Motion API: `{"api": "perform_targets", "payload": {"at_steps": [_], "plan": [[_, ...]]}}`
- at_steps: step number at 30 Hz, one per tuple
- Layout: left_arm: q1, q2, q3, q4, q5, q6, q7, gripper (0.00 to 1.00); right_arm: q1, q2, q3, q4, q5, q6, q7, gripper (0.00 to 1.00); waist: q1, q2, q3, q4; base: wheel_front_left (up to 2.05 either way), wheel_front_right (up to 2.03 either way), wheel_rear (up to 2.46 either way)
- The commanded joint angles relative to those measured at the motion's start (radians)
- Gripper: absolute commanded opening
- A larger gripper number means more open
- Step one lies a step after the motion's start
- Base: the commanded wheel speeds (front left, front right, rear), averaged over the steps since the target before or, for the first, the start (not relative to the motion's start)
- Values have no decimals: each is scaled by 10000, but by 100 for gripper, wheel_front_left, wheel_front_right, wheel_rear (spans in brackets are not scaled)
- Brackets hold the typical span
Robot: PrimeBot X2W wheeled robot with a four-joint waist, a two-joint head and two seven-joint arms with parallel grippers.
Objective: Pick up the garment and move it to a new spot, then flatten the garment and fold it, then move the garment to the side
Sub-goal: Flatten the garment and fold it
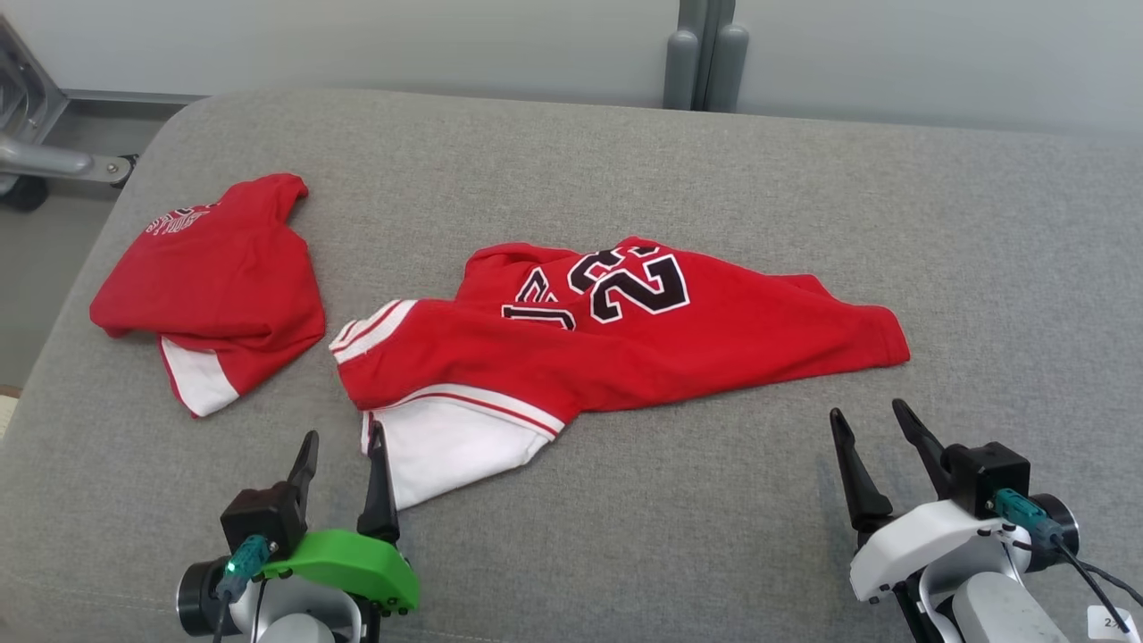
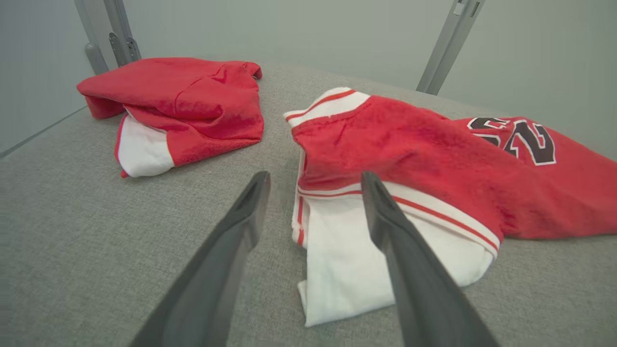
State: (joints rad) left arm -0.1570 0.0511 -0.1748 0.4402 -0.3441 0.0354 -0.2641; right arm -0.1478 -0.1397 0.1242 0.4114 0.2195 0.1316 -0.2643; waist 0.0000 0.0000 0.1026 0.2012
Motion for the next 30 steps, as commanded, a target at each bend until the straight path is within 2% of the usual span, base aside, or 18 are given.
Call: {"api": "perform_targets", "payload": {"at_steps": [1, 11, 20, 30], "plan": [[104, 28, 29, 86, 178, 18, -3, 100, 118, -20, 14, 16, 40, -17, -1, 100, 0, 0, -101, 39, 0, 0, 0], [-34, 16, -252, 765, 586, -413, -3, 100, 36, -194, 48, -40, 34, -17, -1, 100, 0, 0, 119, -347, 0, 0, 0], [-238, 8, -567, 1139, 253, -263, -3, 100, -263, -358, 65, -109, 70, -18, -1, 100, 0, 0, 629, -783, 0, 0, 0], [-682, 13, -935, 528, 143, -170, -3, 100, -1555, -806, 196, 121, 245, -18, -1, 100, 0, 0, 1267, -831, 0, 0, 0]]}}
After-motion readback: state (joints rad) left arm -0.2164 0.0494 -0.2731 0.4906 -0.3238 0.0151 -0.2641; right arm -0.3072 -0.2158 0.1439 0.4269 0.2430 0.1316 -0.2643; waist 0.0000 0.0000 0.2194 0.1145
